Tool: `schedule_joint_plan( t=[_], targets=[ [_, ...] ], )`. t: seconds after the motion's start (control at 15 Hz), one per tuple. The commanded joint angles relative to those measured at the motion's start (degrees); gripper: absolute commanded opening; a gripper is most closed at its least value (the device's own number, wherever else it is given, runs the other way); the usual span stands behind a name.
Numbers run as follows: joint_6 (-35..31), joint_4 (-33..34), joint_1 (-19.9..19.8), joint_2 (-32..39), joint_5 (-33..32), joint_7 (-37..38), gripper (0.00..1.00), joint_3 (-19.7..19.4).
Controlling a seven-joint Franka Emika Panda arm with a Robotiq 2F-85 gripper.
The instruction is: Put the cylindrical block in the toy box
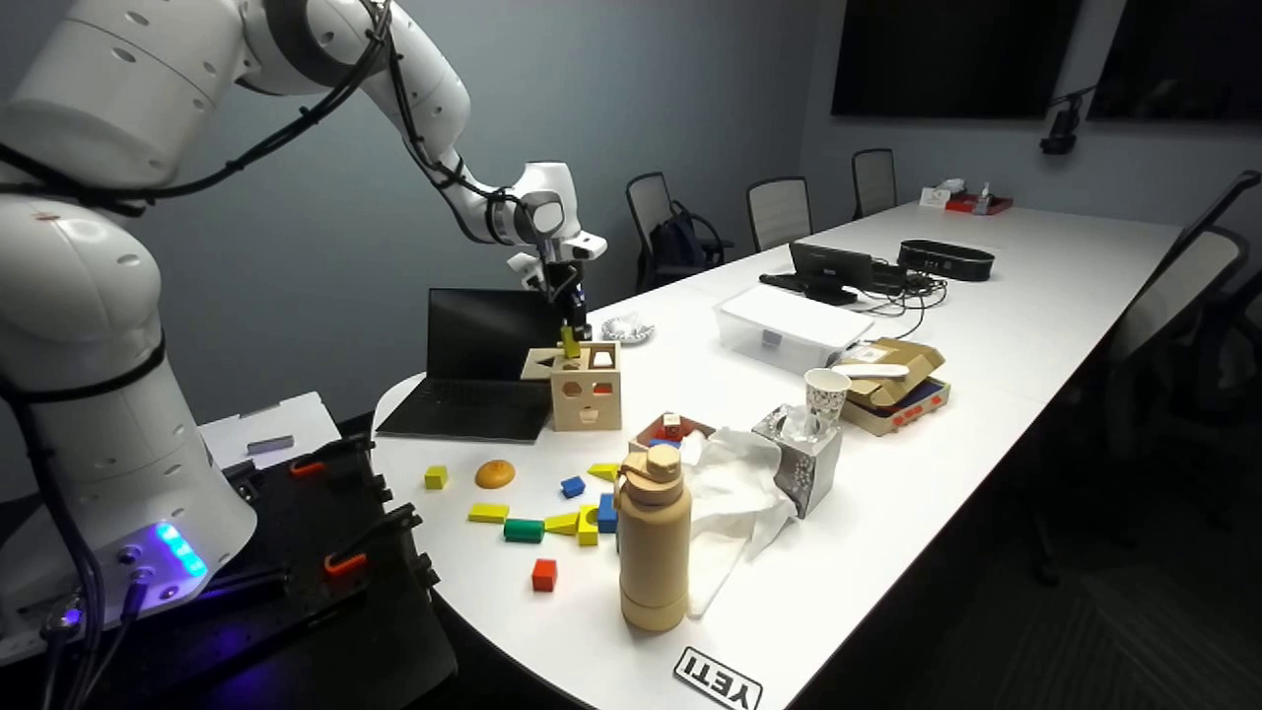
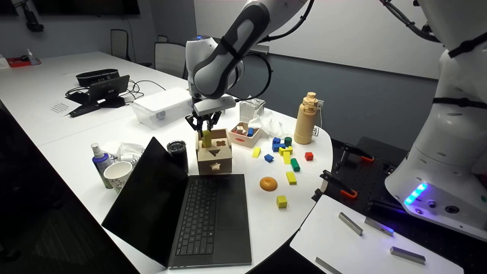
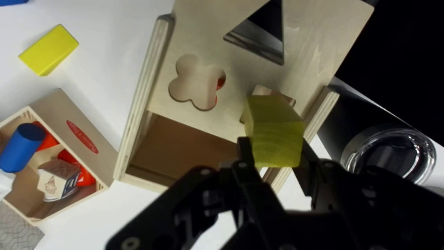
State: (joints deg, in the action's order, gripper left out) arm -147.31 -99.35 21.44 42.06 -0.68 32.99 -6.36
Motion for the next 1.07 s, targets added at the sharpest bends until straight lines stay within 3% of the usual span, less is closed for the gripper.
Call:
schedule_joint_plan(
  t=[0.0, 0.4, 1.0],
  targets=[
    [2.04, 3.76, -1.31, 2.66, 1.54, 2.15, 0.08, 1.22],
    [2.18, 3.97, -1.71, 2.43, 2.97, 4.69, 0.08, 1.65],
    [0.74, -3.0, -0.1, -2.46, 2.25, 9.34, 0.08, 1.08]
  ],
)
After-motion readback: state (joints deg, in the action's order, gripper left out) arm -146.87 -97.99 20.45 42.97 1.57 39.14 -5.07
